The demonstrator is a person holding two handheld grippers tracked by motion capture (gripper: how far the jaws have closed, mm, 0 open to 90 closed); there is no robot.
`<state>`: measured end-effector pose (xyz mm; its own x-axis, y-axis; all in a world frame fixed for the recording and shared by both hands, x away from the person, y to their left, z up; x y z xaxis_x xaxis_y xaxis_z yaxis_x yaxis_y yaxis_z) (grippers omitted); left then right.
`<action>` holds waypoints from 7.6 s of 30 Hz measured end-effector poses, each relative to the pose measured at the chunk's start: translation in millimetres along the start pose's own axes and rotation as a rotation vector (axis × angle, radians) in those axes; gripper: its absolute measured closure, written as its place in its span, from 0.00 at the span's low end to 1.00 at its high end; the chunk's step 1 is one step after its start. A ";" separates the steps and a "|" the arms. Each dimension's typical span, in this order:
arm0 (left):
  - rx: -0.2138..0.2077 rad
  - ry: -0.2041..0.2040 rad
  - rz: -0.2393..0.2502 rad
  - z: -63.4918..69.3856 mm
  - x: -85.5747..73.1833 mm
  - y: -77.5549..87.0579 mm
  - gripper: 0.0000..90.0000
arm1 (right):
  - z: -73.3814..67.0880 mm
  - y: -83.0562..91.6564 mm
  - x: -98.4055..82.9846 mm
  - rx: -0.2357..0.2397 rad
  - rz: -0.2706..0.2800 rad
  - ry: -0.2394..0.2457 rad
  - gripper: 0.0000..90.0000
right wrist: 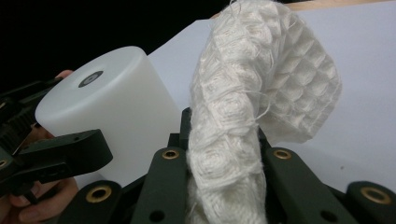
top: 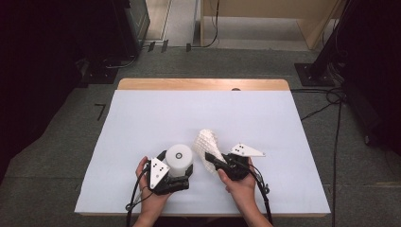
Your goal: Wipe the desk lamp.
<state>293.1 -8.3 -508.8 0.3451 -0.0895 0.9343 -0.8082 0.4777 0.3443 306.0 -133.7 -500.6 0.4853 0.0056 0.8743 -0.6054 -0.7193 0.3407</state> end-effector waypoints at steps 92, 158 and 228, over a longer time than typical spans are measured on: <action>-0.204 0.004 -0.023 3.3 6.1 3.5 0.10 | -9.9 1.6 7.5 -0.017 0.013 0.108 0.86; -0.016 -0.080 -0.062 -4.7 -3.3 -3.1 0.10 | 3.3 -14.5 -19.6 -0.021 -0.063 0.008 0.86; -0.054 -0.047 -0.100 -9.7 -4.9 -4.8 0.09 | -2.9 -8.6 -9.2 0.031 -0.073 -0.105 0.83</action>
<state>299.9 -1.6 -515.9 0.3984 -0.1795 0.8995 -0.7436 0.5110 0.4313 304.9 -125.4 -510.7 0.5916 -0.0130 0.8061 -0.5471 -0.7408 0.3896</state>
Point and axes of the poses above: each handheld gripper's, and its own axes: y roughly backward along the jaws, x roughly out of its top, z roughly to its right, the point moved 10 cm from there along -y, roughly forward along the jaws, and after that the axes turned 4 degrees about y, right-handed, at the moved point
